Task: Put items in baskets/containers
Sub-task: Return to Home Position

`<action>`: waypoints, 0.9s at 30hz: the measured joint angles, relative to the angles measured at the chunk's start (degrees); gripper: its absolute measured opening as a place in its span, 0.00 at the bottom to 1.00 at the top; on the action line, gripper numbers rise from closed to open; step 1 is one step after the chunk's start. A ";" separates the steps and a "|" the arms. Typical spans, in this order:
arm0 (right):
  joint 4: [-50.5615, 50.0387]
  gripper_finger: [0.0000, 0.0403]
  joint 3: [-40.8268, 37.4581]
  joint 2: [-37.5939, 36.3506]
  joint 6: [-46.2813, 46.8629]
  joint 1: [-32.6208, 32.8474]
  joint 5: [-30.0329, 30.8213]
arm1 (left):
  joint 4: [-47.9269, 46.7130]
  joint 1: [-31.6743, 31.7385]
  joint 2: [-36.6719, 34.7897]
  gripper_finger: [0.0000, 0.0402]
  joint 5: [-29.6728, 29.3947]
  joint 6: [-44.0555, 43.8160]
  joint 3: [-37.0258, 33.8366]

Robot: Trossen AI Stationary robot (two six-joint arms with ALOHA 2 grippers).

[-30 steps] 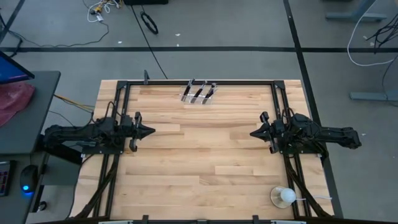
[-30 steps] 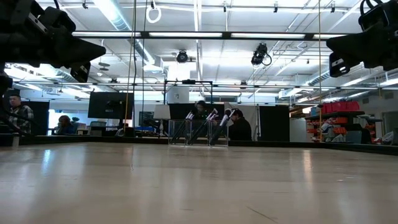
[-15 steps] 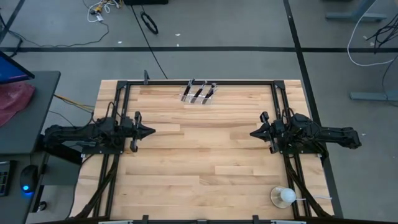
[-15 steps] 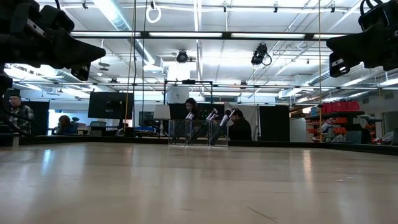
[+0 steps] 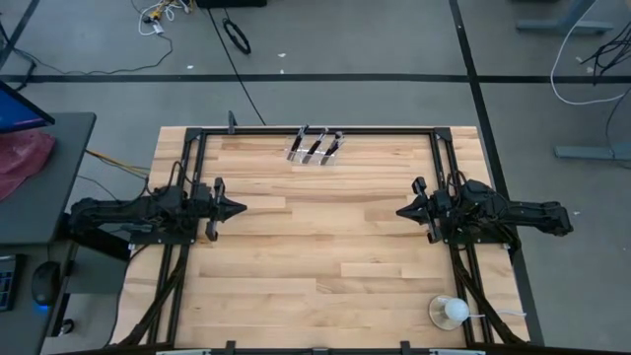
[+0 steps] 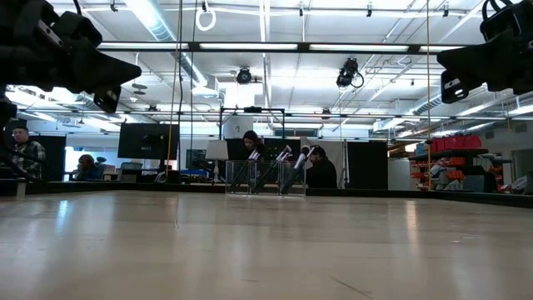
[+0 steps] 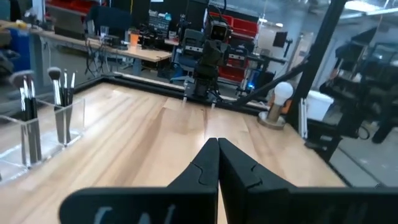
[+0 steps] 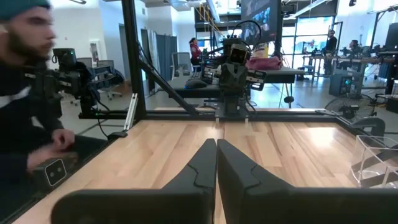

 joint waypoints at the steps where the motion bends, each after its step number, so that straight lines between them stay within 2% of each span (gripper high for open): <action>1: -0.01 0.04 0.00 0.00 0.00 0.01 0.00 | 0.02 0.00 0.00 0.01 0.00 -0.69 0.00; 27: 0.00 0.04 0.00 0.00 0.00 0.01 0.00 | 0.15 0.00 0.00 0.01 -0.05 -1.65 0.00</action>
